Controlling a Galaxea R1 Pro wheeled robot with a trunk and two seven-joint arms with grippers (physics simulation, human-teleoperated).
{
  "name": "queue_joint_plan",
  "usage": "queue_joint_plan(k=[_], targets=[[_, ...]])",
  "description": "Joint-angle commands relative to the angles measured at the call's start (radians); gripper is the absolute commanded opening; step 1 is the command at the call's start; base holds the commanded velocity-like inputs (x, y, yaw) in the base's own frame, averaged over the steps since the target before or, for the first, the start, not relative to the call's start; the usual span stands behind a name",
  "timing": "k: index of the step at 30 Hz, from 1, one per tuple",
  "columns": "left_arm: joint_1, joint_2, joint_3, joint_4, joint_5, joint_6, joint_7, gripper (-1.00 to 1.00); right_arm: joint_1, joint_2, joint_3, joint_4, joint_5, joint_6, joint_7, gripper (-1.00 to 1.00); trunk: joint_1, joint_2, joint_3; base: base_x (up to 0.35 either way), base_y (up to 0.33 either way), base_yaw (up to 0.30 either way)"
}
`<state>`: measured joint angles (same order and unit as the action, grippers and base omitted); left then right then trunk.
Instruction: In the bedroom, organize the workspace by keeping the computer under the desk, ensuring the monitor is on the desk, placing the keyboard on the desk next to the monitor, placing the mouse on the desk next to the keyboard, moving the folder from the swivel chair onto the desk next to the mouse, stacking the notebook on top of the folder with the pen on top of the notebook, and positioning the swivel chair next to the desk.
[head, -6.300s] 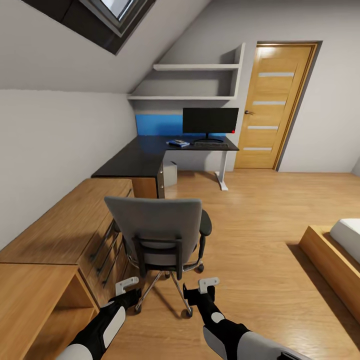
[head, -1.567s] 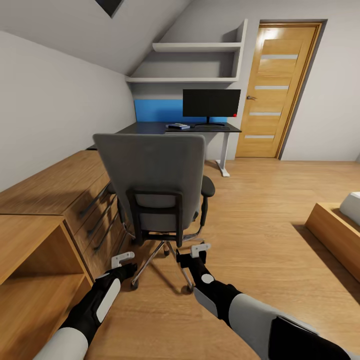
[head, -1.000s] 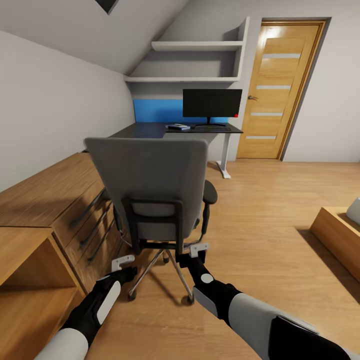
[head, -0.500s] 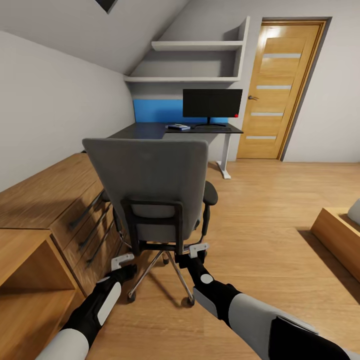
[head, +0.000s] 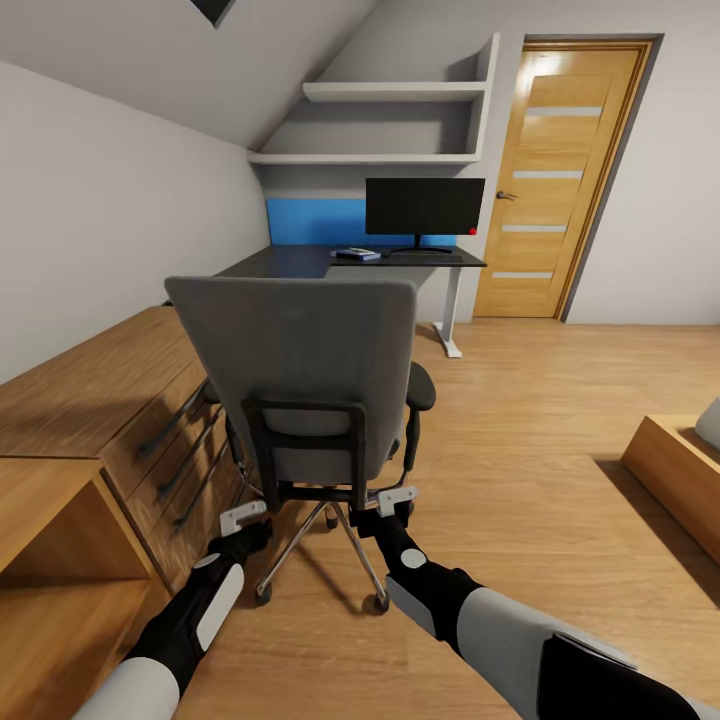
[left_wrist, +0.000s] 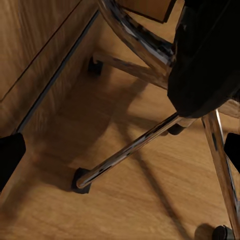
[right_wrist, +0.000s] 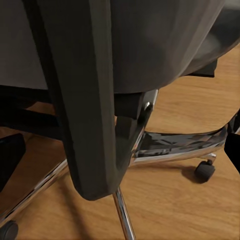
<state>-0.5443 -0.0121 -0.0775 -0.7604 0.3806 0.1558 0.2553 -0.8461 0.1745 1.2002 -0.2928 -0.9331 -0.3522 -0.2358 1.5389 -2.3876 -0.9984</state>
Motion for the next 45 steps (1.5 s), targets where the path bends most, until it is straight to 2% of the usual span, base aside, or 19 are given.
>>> queue_joint_plan(k=[1,5,16,28,45], targets=[[-0.001,0.001,-0.005,-0.002,0.009,-0.002,0.008,1.0,-0.001,0.0,0.009,0.0,-0.007,-0.004,-0.006,1.0,0.0,0.0,-0.001,0.0,0.0,0.0],[-0.001,-0.005,-0.009,-0.003,0.008,-0.012,0.008,1.0,-0.001,0.0,0.009,0.0,-0.006,-0.004,-0.006,1.0,0.0,0.0,-0.001,0.0,0.0,0.0],[-0.001,-0.039,-0.014,-0.006,0.006,-0.02,0.004,1.0,-0.001,0.0,0.009,0.0,-0.006,-0.004,-0.005,1.0,0.0,0.0,-0.001,0.0,0.0,0.0],[-0.001,-0.041,-0.013,-0.007,0.006,-0.024,-0.001,1.0,-0.001,0.0,0.009,0.0,-0.004,-0.004,-0.005,1.0,0.0,0.0,-0.001,0.0,0.0,0.0],[-0.001,-0.038,-0.014,-0.007,0.005,-0.024,-0.001,1.0,0.001,0.0,0.008,0.001,0.021,-0.004,-0.007,1.0,0.0,0.0,-0.001,0.0,0.0,0.0]])
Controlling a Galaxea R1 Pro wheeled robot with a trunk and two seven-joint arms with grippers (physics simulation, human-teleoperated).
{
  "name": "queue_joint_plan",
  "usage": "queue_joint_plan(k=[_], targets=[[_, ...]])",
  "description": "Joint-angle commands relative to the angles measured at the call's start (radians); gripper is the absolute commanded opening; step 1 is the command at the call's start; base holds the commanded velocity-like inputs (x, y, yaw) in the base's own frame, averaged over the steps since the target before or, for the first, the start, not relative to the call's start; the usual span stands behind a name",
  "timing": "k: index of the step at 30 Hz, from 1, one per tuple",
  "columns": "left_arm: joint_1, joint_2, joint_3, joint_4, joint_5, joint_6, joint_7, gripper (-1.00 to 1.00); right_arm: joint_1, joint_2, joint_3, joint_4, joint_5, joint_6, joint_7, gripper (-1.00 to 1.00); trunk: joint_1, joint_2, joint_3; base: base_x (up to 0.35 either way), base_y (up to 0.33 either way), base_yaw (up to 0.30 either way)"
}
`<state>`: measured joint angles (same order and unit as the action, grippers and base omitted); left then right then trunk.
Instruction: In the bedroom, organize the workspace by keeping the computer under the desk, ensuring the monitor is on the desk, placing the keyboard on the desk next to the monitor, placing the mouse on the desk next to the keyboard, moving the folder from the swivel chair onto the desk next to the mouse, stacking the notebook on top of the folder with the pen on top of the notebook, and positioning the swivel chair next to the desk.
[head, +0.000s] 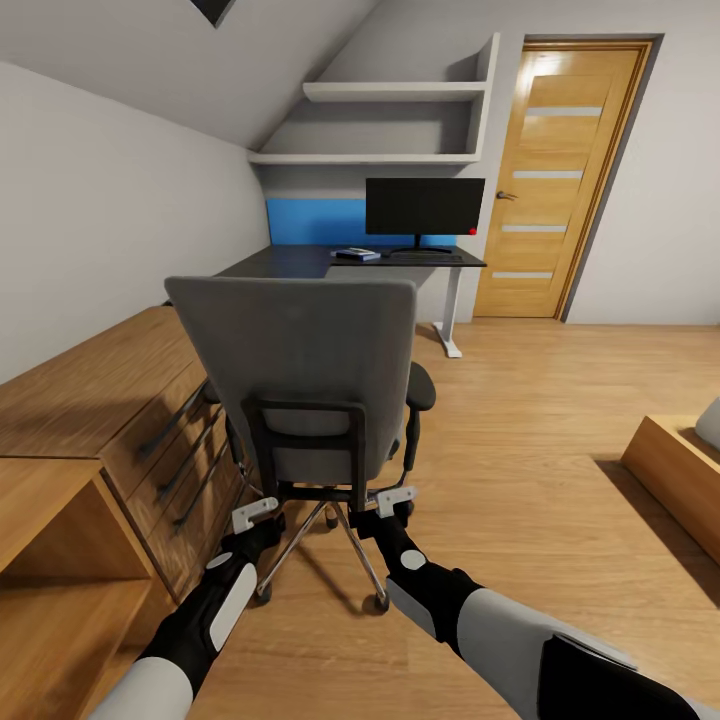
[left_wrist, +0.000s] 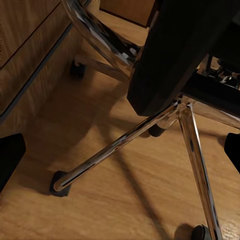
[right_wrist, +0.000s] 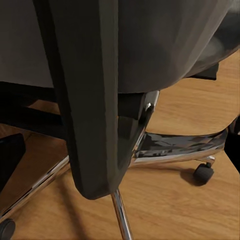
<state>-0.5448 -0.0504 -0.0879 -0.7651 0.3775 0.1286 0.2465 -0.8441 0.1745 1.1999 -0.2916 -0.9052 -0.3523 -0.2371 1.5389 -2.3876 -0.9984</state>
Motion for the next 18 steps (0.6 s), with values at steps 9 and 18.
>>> queue_joint_plan(k=[9,18], targets=[[-0.001,-0.001,-0.002,0.0,0.008,0.003,0.012,1.0,0.0,0.0,0.006,0.001,-0.006,-0.009,-0.011,1.0,0.0,0.0,-0.001,0.0,0.0,0.0],[-0.001,-0.002,-0.003,0.006,0.007,0.001,0.016,1.0,0.009,0.0,0.007,0.0,-0.005,-0.012,-0.009,1.0,0.0,0.0,-0.001,0.0,0.0,0.0]])
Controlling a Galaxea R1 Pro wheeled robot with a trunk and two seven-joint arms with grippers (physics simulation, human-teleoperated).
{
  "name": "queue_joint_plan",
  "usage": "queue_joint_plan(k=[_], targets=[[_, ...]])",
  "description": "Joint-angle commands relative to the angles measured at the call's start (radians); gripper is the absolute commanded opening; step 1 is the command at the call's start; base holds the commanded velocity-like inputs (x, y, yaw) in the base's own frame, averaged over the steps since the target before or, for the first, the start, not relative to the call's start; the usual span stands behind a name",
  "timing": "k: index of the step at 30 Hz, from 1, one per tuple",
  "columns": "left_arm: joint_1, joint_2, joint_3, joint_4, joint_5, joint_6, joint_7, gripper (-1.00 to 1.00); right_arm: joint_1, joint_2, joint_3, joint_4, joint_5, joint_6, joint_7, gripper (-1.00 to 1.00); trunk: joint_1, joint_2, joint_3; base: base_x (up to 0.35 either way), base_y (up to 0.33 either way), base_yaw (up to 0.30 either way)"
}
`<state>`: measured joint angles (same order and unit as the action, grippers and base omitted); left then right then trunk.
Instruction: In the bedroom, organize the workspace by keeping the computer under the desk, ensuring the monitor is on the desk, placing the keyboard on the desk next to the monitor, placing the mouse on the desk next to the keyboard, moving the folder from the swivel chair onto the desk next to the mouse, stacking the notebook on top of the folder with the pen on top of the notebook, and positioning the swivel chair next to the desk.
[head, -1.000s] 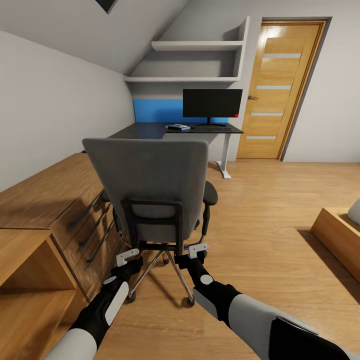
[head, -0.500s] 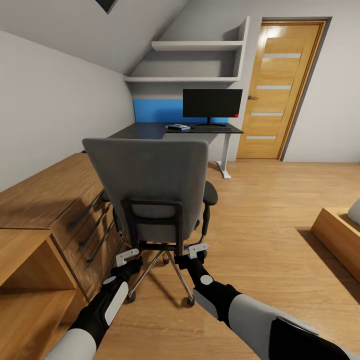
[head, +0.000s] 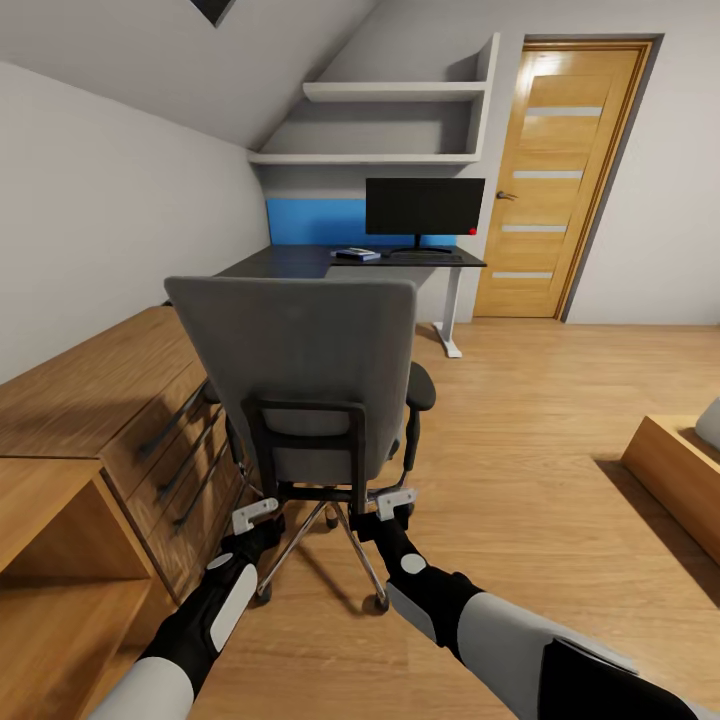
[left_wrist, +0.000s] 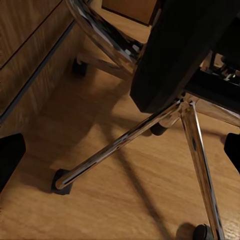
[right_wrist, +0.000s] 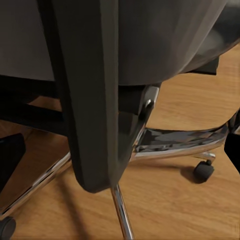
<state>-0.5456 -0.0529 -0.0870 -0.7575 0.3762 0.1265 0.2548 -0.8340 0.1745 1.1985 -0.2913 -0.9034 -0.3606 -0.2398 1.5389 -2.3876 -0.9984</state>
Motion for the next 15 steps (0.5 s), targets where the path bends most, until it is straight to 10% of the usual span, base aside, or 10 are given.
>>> queue_joint_plan(k=[1,15], targets=[[0.0,0.001,-0.004,-0.002,0.008,0.004,0.008,1.0,0.0,0.0,0.009,0.0,-0.007,-0.004,-0.006,1.0,0.0,0.0,-0.001,0.0,0.0,0.0],[-0.045,-0.037,-0.006,-0.008,0.006,0.005,0.01,1.0,0.004,0.0,0.008,0.001,-0.005,-0.004,-0.005,1.0,0.0,0.0,-0.001,0.0,0.0,0.0]])
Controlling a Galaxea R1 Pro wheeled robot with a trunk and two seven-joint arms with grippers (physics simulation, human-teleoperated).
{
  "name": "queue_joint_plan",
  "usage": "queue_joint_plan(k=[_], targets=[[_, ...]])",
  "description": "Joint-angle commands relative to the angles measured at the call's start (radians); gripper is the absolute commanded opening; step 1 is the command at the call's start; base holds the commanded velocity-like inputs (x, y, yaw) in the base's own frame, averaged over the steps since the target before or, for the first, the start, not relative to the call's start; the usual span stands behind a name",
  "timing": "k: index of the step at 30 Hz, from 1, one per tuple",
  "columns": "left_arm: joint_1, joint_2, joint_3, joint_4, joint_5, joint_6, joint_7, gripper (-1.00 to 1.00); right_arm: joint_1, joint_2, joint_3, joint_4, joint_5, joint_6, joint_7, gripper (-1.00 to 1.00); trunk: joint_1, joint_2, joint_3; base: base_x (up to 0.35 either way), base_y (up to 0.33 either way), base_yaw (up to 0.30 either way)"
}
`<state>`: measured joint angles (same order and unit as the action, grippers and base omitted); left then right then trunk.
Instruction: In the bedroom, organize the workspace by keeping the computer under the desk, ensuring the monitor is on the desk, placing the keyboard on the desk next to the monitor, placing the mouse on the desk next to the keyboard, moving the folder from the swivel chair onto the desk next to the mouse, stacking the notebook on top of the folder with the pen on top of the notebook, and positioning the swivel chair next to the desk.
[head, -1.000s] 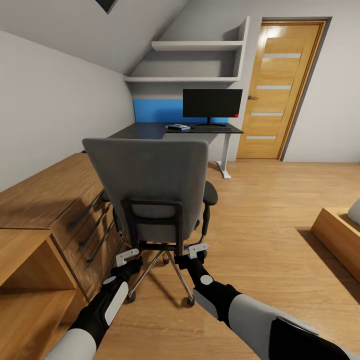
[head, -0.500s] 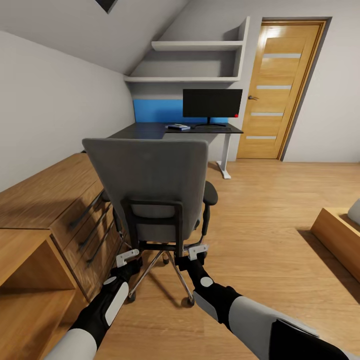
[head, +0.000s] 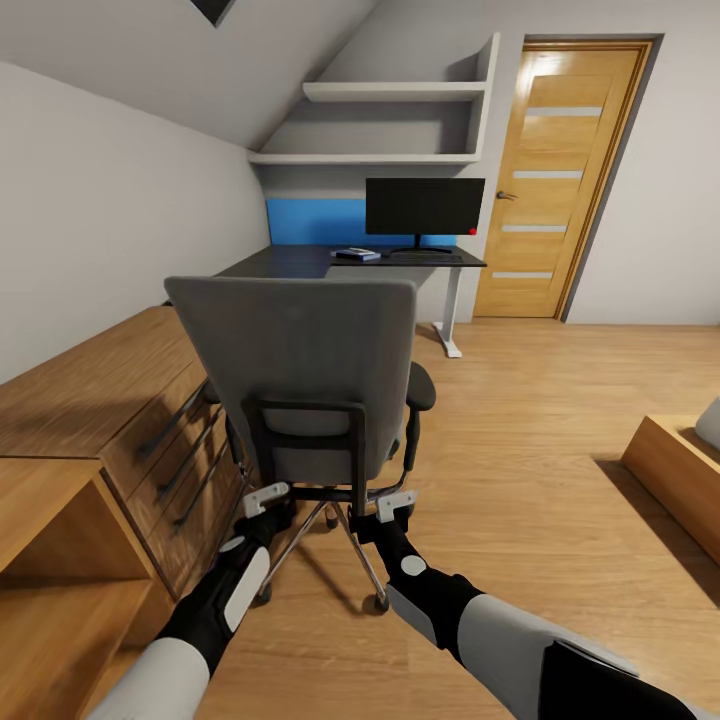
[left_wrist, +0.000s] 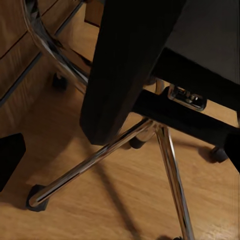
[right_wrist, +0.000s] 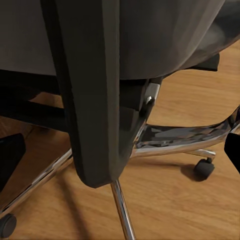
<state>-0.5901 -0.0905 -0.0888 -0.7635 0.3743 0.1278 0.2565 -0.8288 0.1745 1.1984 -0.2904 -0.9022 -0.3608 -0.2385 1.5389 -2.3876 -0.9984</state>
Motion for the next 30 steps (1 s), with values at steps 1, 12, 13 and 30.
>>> queue_joint_plan(k=[1,12,13,30], targets=[[-0.001,-0.001,-0.005,-0.002,0.007,0.002,0.008,1.0,-0.001,0.0,0.009,0.0,-0.007,-0.003,-0.006,1.0,0.0,0.0,-0.001,0.0,0.0,0.0],[-0.004,-0.002,-0.064,-0.001,-0.062,-0.092,0.014,1.0,-0.001,0.0,0.009,0.0,-0.007,-0.003,-0.005,1.0,0.0,0.0,-0.001,0.0,0.0,0.0],[-0.004,-0.002,-0.066,-0.001,-0.064,-0.097,0.014,1.0,-0.001,0.0,0.009,0.0,-0.007,-0.003,-0.005,1.0,0.0,0.0,-0.001,0.0,0.0,0.0],[-0.004,0.002,-0.065,-0.002,-0.07,-0.117,0.012,1.0,-0.001,0.0,0.009,-0.001,-0.007,-0.003,-0.005,1.0,0.0,0.0,-0.001,0.0,0.0,0.0]])
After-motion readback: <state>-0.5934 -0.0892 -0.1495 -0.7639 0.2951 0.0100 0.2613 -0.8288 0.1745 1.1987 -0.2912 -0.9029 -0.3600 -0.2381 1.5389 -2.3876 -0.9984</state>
